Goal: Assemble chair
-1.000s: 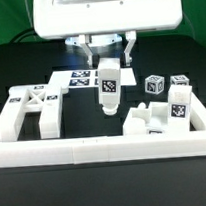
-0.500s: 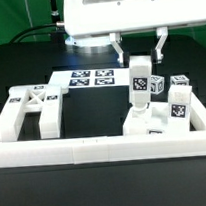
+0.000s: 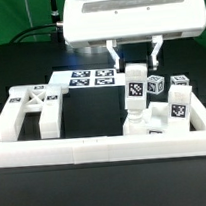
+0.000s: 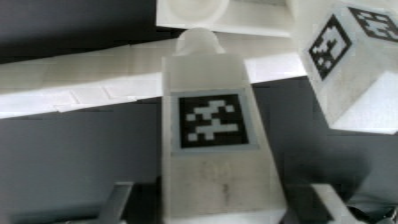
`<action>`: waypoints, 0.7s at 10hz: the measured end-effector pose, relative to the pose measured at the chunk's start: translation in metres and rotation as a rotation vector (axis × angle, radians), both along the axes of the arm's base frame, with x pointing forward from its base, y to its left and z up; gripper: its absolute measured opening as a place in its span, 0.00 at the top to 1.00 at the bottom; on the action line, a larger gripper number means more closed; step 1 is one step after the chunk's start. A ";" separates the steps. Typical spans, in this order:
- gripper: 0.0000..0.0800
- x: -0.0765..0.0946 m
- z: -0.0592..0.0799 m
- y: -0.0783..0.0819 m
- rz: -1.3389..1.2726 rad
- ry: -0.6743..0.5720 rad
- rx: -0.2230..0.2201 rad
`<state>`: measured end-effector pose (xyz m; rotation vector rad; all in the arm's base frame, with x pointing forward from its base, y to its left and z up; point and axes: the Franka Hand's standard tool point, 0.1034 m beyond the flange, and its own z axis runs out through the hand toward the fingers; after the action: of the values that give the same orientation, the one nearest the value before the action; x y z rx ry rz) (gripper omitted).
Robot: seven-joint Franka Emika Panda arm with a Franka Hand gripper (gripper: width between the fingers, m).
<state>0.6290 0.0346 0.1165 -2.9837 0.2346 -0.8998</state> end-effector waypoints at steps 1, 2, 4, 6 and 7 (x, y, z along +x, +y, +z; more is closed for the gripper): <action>0.64 -0.002 -0.005 0.000 0.002 0.006 -0.003; 0.64 -0.003 -0.006 -0.001 0.005 0.009 -0.006; 0.64 -0.005 -0.010 -0.002 0.007 0.016 -0.010; 0.64 -0.005 -0.010 0.001 0.012 0.018 -0.009; 0.64 -0.006 -0.009 0.001 0.012 0.018 -0.009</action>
Offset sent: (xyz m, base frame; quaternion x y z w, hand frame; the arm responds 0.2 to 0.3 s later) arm -0.0051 -0.0011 -0.0067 0.0087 0.0008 0.0064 0.9999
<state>0.6234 0.0359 0.1076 -2.9986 0.2131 -0.8759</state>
